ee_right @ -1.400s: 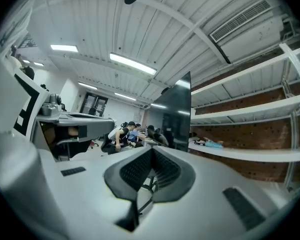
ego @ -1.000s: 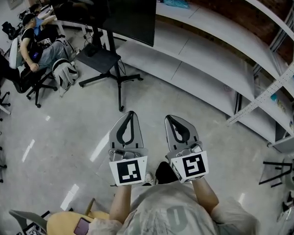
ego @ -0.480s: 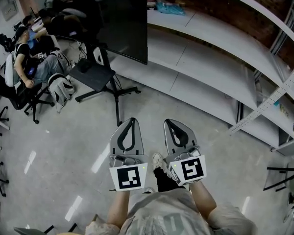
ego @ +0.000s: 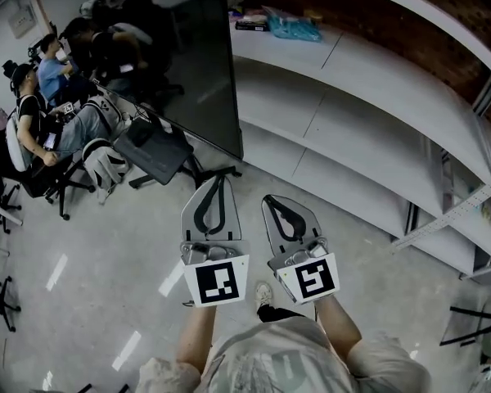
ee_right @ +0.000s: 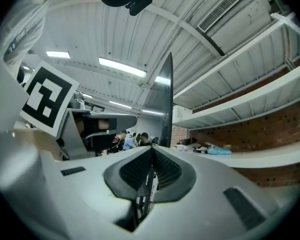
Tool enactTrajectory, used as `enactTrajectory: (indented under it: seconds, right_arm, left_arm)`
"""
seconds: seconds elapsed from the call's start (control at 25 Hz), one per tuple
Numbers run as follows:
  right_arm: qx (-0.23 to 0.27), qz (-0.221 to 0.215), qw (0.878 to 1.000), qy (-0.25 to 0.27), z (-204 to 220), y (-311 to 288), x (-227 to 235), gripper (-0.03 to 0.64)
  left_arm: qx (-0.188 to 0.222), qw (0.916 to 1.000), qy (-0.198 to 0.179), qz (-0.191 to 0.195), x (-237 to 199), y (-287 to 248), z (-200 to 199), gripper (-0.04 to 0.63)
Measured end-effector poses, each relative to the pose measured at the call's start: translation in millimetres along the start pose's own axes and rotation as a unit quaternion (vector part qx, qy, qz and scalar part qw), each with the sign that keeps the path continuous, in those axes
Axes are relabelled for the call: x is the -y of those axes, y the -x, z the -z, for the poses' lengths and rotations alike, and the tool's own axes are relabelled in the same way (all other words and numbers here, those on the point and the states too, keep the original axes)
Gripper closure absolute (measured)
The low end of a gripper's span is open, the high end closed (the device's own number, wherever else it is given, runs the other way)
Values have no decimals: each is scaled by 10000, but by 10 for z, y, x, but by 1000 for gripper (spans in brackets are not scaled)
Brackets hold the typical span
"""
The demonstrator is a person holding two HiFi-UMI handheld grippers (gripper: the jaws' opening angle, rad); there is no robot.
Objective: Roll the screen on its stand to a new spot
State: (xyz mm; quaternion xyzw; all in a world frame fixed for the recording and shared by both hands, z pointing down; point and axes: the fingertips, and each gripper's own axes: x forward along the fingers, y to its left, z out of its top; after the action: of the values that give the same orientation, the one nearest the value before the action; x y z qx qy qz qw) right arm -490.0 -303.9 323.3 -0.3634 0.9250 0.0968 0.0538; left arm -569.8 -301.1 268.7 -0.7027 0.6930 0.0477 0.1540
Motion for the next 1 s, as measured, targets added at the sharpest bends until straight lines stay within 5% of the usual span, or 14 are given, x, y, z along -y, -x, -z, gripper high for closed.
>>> enactTrajectory:
  seconds: [0.2, 0.32, 0.36, 0.44, 0.68, 1.0]
  right_arm:
    - [1, -445, 9989, -148, 96, -501, 339, 595]
    - [114, -750, 9967, -289, 97, -751, 388, 592]
    - [183, -866, 9955, -345, 92, -833, 385, 563]
    - [233, -1076, 9931, -412, 109, -991, 364, 367]
    - [206, -866, 9960, -6, 150, -1430, 377, 367]
    - [91, -844, 9954, -441, 279, -1747, 464, 368]
  left_arm:
    - [1, 9998, -139, -132, -100, -648, -4, 579]
    - [-157, 9998, -81, 135, -76, -913, 34, 563]
    - [-221, 9994, 5, 271, -63, -999, 35, 492]
    - [-279, 9986, 63, 450, -69, -1161, -5, 399]
    - [-121, 9987, -222, 445, -236, -1502, -153, 380]
    - [118, 9971, -561, 504, -233, -1653, -180, 383]
